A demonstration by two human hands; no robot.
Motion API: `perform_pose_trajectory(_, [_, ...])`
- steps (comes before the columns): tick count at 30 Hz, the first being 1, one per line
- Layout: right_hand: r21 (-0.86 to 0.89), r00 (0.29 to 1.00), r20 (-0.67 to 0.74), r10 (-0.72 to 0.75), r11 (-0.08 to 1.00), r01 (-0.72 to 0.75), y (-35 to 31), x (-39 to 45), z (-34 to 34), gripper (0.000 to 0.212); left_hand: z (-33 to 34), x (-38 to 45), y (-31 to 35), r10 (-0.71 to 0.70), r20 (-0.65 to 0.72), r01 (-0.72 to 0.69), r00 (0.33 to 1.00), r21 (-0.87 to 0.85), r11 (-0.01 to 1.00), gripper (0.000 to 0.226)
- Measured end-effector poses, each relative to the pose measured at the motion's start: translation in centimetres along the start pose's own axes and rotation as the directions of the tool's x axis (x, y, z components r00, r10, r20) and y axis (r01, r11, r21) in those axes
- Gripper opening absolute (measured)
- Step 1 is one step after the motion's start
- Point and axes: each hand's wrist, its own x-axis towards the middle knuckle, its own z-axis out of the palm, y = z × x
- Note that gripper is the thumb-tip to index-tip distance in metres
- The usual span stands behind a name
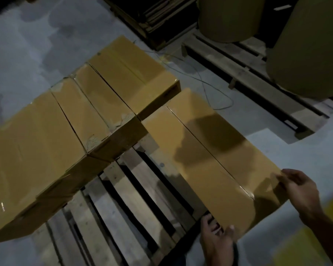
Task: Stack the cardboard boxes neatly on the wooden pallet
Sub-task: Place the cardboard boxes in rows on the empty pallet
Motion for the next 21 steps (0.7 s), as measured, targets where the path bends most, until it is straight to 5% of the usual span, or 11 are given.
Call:
perform_pose_trajectory(3, [-0.060, 1.000, 0.025, -0.004, 0.998, 0.005, -0.6, -1.0, 0.4, 0.021, 0.0, 0.6, 1.2, 0.043, 0.018, -0.045, 0.999, 0.099, 0.994, 0.077])
perform_pose_trajectory(7, [-0.108, 1.000, -0.002, -0.029, 0.994, 0.029, -1.1, -1.6, 0.9, 0.054, -0.5, 2.1, 3.0, 0.094, 0.030, -0.098, 0.995, 0.212, 0.972, 0.068])
perform_pose_trajectory(10, [-0.192, 0.999, 0.008, -0.053, 0.980, 0.053, -1.1, -2.0, 1.3, 0.074, -0.9, 3.9, 4.6, 0.146, 0.068, -0.158, 0.987, 0.224, 0.962, 0.087])
perform_pose_trajectory(21, [-0.423, 0.994, 0.067, -0.083, 0.900, 0.104, -1.9, 0.4, 2.1, 0.064, -0.8, 6.3, 6.6, 0.174, 0.068, -0.185, 0.982, 0.219, 0.958, 0.104])
